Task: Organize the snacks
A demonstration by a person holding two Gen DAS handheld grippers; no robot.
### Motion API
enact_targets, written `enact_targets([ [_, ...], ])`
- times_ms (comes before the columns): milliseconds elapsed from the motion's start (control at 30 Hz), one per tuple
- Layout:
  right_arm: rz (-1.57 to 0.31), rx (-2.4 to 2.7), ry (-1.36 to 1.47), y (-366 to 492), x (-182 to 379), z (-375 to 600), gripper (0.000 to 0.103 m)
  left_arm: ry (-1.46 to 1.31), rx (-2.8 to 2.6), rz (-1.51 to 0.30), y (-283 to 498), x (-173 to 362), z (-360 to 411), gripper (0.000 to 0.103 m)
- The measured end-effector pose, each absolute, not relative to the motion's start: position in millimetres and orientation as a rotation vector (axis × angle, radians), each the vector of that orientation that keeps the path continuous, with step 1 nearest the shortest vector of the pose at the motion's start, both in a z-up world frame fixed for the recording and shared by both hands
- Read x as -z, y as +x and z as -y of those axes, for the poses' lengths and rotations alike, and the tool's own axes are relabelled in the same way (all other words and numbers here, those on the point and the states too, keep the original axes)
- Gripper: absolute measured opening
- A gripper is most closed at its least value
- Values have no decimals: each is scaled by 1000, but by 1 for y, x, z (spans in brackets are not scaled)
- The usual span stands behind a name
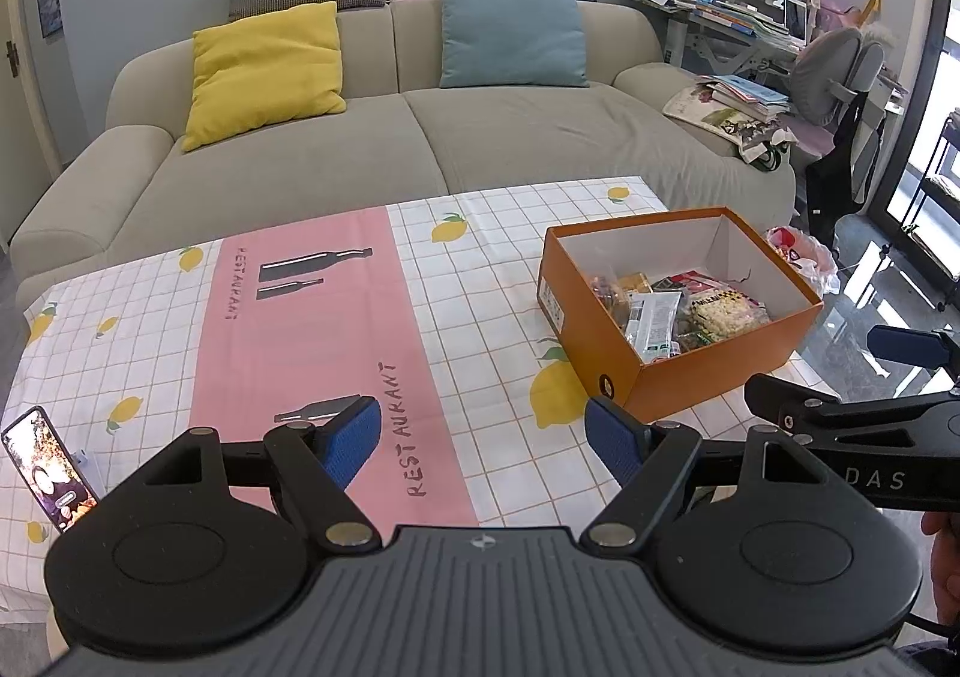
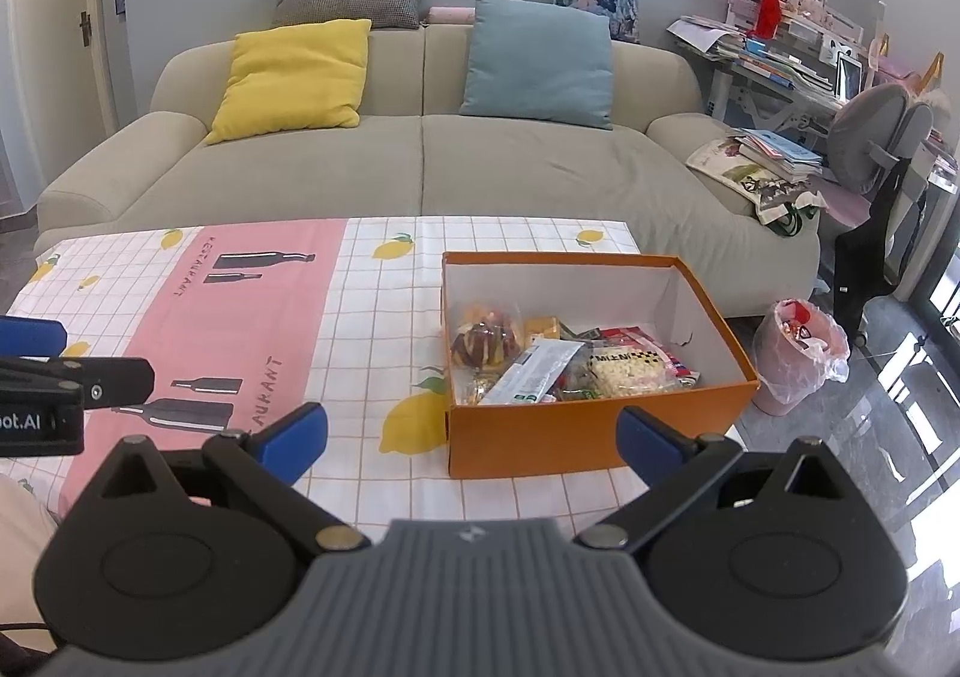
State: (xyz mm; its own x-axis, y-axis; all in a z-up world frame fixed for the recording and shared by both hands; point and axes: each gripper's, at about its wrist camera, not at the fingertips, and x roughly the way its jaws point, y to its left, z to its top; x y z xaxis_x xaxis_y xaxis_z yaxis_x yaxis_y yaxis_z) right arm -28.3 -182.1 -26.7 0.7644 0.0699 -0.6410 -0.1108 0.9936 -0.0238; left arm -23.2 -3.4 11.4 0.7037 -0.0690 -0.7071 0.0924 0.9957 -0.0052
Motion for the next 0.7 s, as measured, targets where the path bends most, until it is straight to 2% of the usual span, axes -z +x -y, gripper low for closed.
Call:
enact_targets([
  [700,-695,-100,-64,-29,28,181,100,35,97,-779,-23,-13,2,91],
])
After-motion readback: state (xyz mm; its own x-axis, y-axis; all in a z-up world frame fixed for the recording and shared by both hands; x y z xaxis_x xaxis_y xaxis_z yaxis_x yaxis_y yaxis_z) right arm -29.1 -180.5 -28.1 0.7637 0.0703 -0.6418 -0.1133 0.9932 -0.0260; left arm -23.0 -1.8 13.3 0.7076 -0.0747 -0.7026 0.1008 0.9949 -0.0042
